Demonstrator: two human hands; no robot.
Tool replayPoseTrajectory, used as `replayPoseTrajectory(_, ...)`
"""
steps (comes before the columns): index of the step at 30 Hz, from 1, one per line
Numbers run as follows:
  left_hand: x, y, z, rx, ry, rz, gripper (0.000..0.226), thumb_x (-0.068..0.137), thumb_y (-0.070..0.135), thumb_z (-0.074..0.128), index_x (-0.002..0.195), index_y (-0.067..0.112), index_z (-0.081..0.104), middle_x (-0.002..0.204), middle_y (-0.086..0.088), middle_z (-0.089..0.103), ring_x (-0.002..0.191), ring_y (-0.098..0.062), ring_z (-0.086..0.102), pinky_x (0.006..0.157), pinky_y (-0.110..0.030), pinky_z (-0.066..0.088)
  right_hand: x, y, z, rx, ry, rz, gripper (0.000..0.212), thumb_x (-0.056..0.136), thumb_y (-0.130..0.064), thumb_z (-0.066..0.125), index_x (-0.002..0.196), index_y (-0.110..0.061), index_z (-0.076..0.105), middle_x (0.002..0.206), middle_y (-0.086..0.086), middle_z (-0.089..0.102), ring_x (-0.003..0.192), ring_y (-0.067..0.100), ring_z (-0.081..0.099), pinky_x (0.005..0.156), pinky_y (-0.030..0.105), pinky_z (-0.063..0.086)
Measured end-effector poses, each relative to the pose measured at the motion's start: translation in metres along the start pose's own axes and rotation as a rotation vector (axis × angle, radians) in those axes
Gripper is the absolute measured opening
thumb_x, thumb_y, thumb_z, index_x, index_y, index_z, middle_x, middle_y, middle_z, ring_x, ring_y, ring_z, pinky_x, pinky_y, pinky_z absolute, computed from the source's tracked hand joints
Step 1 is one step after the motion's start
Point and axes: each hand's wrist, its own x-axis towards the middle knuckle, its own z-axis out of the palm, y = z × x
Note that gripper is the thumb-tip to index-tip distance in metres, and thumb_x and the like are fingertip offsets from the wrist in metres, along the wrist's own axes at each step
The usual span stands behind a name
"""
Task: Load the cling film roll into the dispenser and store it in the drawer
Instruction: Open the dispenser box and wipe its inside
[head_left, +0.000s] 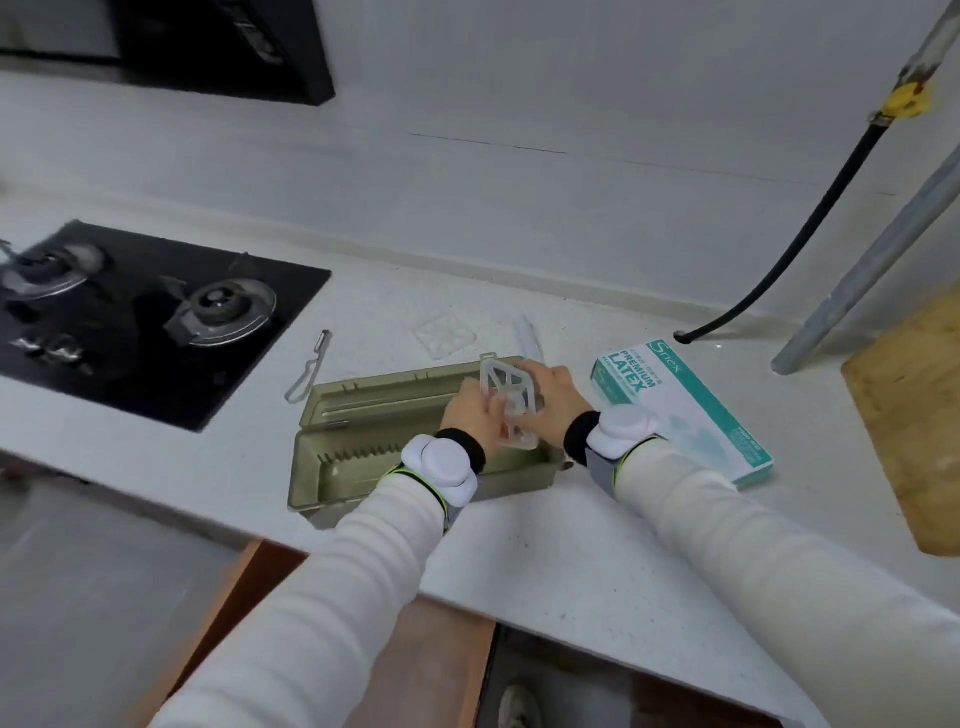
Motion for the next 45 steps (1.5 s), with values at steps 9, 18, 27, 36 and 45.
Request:
replayPoseTrajectory(9,-0.012,-0.068,-0.08,0.099,0.164,-0.136,0.027,0.097,0.022,0.042,0.113,0.004,0.053,0.109,-0.015,0.065,0.099,-0.032,0.062,0.08,-0.031,0.045,0.018,-0.082,0.07,-0.019,-0.2,-0.151,0.064,0.086,-0.029,0.062,0.142,-0.028,0.031,0.141,0.012,0.027,0.119,0.033,0.05,0.104,0.039,0.044)
replayPoseTrajectory(18,-0.027,-0.121,-0.138,0.039,0.271,-0.287,0.022,0.095,0.017,0.046,0.11,0.005,0.057,0.105,-0.016,0.067,0.095,-0.032,0.065,0.087,-0.036,0.053,0.024,-0.145,0.125,-0.073,-0.299,-0.28,0.067,0.083,-0.026,0.065,0.141,-0.019,0.032,0.141,0.012,0.036,0.121,0.026,0.049,0.103,0.038,0.042)
replayPoseTrajectory(27,-0.037,-0.151,-0.157,0.061,0.334,-0.345,0.025,0.093,0.015,0.048,0.115,0.006,0.055,0.108,-0.014,0.065,0.096,-0.029,0.063,0.076,-0.03,0.046,0.033,-0.167,0.156,-0.054,-0.382,-0.271,0.077,0.079,-0.031,0.068,0.143,-0.022,0.027,0.098,0.0,0.052,0.085,0.017,0.05,0.087,0.034,0.046)
replayPoseTrajectory(36,-0.034,-0.153,-0.151,0.292,0.319,-0.341,0.024,0.094,0.016,0.044,0.106,0.0,0.057,0.092,-0.013,0.056,0.082,-0.027,0.054,0.069,-0.03,0.041,0.038,-0.158,0.16,-0.084,-0.414,-0.283,0.056,0.089,0.002,0.038,0.139,-0.022,0.039,0.12,0.002,0.064,0.115,0.023,0.056,0.099,0.032,0.045)
replayPoseTrajectory(45,-0.029,-0.144,-0.138,0.401,0.317,-0.3,0.023,0.095,0.011,0.039,0.112,-0.001,0.05,0.116,-0.019,0.05,0.095,-0.034,0.057,0.073,-0.031,0.041,0.052,-0.144,0.152,-0.102,-0.392,-0.309,0.054,0.088,0.008,0.032,0.134,-0.017,0.048,0.127,0.005,0.061,0.119,0.021,0.054,0.097,0.027,0.042)
